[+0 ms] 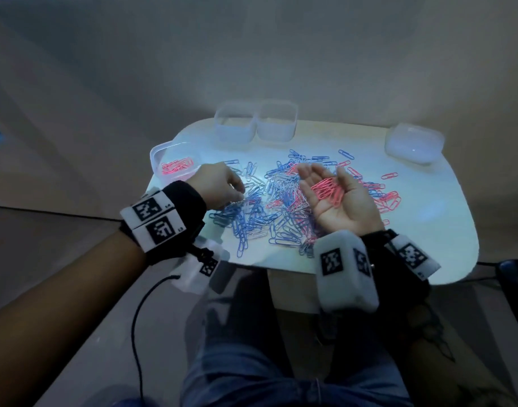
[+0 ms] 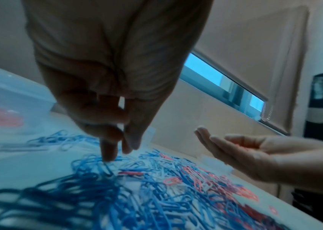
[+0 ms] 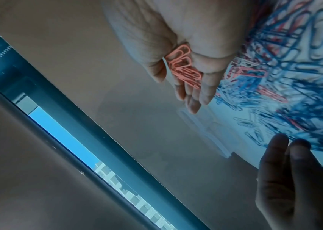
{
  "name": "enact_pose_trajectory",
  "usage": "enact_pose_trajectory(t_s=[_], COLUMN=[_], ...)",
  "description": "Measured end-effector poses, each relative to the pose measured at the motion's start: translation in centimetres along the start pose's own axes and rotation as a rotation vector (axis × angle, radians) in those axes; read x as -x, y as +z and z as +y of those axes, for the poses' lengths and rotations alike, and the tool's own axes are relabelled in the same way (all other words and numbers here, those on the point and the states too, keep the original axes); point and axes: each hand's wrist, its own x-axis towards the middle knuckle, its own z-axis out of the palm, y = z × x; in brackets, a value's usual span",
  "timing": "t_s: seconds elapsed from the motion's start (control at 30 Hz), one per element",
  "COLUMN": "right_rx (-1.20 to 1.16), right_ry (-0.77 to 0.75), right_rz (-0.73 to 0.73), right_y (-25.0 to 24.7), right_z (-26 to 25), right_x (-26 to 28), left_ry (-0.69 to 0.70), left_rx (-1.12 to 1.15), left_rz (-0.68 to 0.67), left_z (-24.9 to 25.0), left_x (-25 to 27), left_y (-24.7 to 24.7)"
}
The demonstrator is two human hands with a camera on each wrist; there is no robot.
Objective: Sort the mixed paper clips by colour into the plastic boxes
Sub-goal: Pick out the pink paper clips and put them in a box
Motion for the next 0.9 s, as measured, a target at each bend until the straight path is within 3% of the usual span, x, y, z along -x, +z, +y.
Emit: enact_pose_trajectory(t_s=[0.1, 0.2, 0.37, 0.67, 0.9], right_rx=[-0.003, -0.018, -0.022, -0.015, -0.044], right_ry=[-0.046, -0.051, -0.041, -0.011, -0.064], right_rz=[0.037, 0.051, 0.074, 0.078, 0.109], right_y=[-0.1, -0.2, -0.5, -0.8, -1.4], right_z=[-1.2, -1.3, -1.5, -0.6, -1.7], right_x=[0.2, 0.3, 0.6, 0.4, 0.5], left_ry=[0.112, 0.192, 0.176, 0.189, 0.271], left_rx=[-0.086, -0.151, -0.265, -0.209, -0.317], left_rz=[0.087, 0.052, -0.031, -0.038, 0.054], left_z=[1.0, 2.7, 3.9, 2.5, 2.3], left_x=[-0.2, -0.7, -2.2, -2.5, -2.1], left_y=[0.5, 2.0, 3.5, 2.9, 3.4])
